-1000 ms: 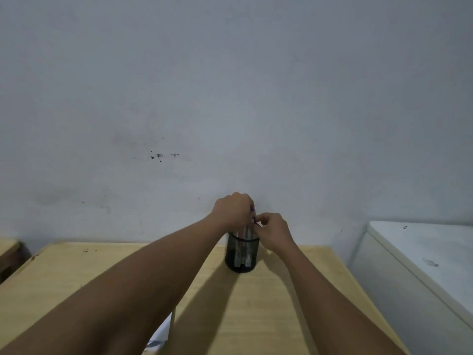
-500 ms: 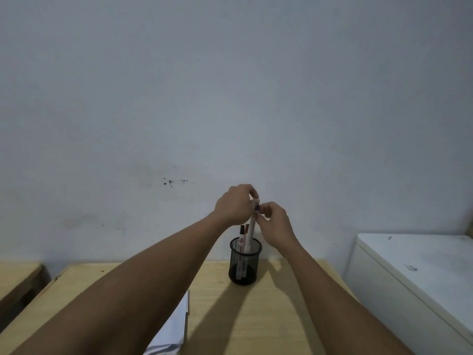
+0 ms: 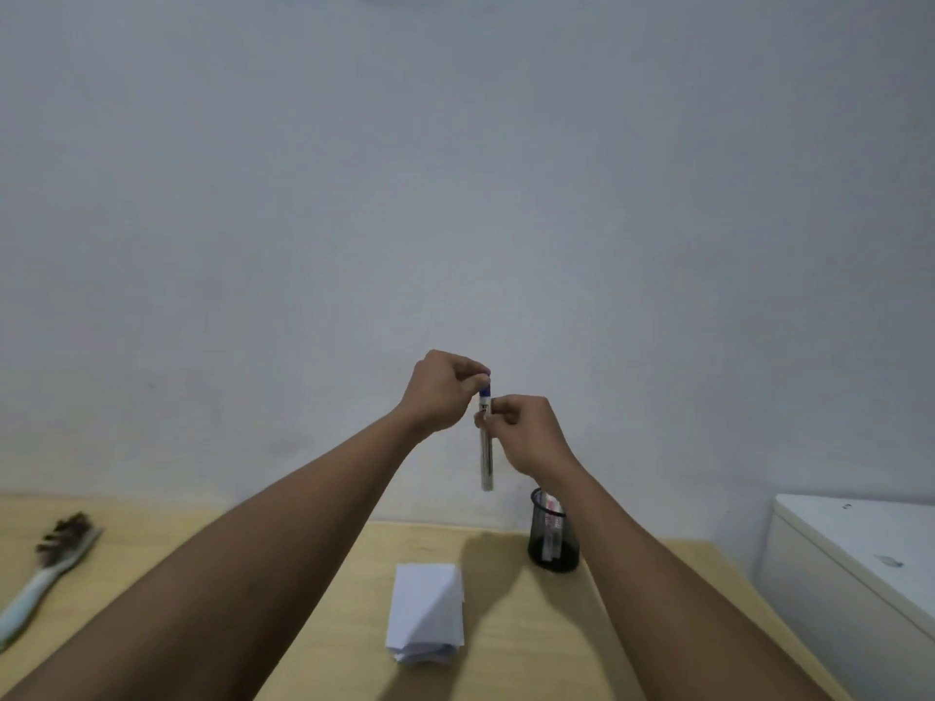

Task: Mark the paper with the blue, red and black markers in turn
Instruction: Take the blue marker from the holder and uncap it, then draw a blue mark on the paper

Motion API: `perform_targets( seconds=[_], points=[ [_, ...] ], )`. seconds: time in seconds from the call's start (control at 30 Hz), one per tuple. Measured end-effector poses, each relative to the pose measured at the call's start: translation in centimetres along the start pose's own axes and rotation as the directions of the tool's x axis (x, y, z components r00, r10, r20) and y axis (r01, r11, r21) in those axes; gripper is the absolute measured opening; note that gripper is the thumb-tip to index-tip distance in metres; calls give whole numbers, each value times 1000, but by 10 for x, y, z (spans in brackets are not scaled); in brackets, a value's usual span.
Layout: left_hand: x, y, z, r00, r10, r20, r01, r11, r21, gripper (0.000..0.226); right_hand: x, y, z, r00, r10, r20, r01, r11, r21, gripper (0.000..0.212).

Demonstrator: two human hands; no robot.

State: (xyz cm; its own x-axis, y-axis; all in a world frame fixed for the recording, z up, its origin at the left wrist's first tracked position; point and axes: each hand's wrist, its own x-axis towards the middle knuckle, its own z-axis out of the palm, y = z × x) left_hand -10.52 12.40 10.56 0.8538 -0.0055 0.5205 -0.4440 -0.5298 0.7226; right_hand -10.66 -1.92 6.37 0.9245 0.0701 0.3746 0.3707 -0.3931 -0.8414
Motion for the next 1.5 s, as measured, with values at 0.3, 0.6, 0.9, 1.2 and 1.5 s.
perform_targets(
  seconds=[0.3,0.6,0.9,1.2,1.5],
  points=[
    [-9,-46,-22,996,-86,5,86,996,5,20,-1,2,53,998,43,-45,-44,999,-27,24],
    [-9,-87,-16,980,-164,-115,155,984,-83,12,-1,38,87,988,140,-66,-148,979,-143,28],
    [-75,-203,-8,938,-345,18,317,881,352,6,-21,94,89,983,185,18,-186,982,40,23],
    [-100,-244,5,933,-360,15,309,822,479,19,-21,107,97,929,322,184,-369,848,381,25],
    [-124,-245,0,988,-119,-94,151,839,523,47,-27,113,116,948,251,198,-308,885,351,16]
  ],
)
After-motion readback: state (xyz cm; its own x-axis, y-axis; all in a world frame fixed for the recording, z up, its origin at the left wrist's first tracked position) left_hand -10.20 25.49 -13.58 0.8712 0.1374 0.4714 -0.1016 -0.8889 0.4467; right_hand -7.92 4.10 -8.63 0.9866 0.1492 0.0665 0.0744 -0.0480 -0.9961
